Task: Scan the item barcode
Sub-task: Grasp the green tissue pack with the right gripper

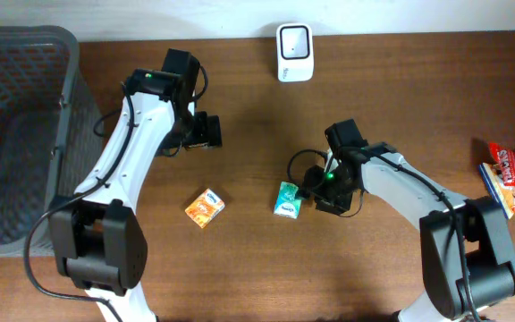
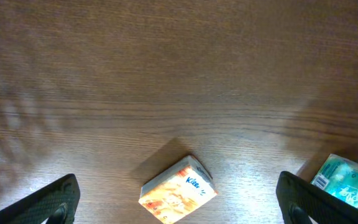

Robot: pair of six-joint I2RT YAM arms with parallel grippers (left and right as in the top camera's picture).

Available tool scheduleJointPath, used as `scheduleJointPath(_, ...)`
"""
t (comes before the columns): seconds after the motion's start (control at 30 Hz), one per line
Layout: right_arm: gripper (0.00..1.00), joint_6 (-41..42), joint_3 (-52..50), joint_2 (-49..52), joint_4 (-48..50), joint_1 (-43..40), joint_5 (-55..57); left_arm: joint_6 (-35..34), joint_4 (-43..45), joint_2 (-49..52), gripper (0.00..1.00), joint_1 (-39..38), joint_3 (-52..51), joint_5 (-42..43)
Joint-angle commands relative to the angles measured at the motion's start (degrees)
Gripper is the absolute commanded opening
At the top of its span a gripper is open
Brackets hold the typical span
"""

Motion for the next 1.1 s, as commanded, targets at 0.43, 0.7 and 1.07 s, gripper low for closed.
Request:
scheduleJointPath(0.43, 0.36, 2.6, -4.5, 0.7, 8.4, 1.8, -3.7, -0.7, -0.1, -0.5, 0.99, 0.1, 0.3, -0.6)
scheduleJointPath(0.7, 0.12, 3.9, -4.5, 1.3, 9.2, 4.0, -0.6, -0.7, -0.1, -0.5, 0.99, 0.1, 0.3, -0.6)
scheduleJointPath(1.07, 0.04, -19.9, -4.5, -0.6, 14.5, -10.4, -31.6, -0.7, -0.1, -0.5, 0.99, 0.1, 0.3, -0.7)
